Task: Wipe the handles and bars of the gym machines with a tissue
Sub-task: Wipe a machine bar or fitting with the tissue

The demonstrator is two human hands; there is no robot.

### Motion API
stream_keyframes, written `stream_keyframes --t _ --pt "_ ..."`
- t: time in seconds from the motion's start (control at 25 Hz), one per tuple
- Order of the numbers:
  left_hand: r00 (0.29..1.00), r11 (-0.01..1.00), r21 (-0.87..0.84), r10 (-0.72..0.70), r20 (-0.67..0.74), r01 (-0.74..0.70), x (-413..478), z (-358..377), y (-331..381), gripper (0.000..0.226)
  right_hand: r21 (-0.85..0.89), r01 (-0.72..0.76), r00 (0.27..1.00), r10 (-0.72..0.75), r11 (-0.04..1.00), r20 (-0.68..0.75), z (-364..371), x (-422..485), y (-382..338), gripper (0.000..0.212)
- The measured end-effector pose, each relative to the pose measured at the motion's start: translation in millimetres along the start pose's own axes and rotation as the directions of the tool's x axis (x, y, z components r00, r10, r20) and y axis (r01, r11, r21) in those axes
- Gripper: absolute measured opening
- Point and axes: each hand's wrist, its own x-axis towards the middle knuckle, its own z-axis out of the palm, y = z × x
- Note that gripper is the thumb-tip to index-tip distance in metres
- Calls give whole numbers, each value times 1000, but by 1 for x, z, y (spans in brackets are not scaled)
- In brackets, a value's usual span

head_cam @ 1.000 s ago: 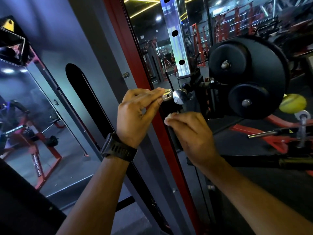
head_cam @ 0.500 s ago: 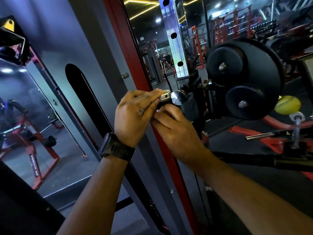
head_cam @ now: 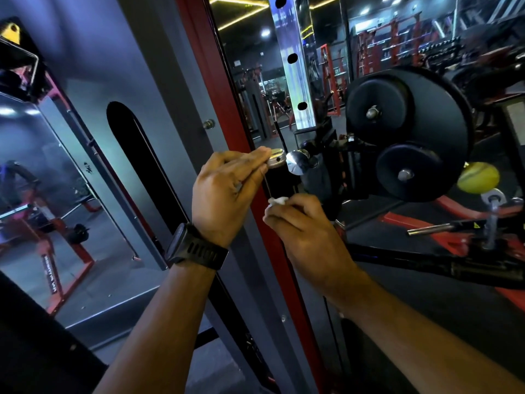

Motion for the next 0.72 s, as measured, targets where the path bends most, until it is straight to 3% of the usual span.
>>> stream_keyframes --t 0.08,0.16,0.24,0.32,0.4,0.48,0.6,0.72 --pt "1000 1000 -13 -12 5 12 -1 0 0 27 -43 30 998 -28 999 52 -2 -12 3 25" --pt "1000 1000 -1 -21 -1 21 -1 0 0 27 27 2 1000 -3 1000 24 -5 -20 7 19" --pt "998 998 -20 -55 4 56 -2 1 2 28 244 -190 972 217 951 -86 -9 -22 5 14" --pt "993 992 -45 -115 5 115 -3 2 4 30 496 -425 850 522 758 -70 -7 -17 -2 10" --pt "989 988 -43 -148 4 148 -4 3 5 32 615 -550 735 678 565 35 -4 -8 -3 11" --pt "988 988 -22 -155 7 155 -4 4 5 31 706 -595 665 728 383 166 -6 -2 6 12" --pt "986 986 -14 -167 -6 167 -4 4 7 31 722 -661 594 731 206 335 -14 11 19 10" --pt "987 987 -7 -160 -32 160 -5 7 8 31 770 -622 646 647 140 405 -17 37 31 10"
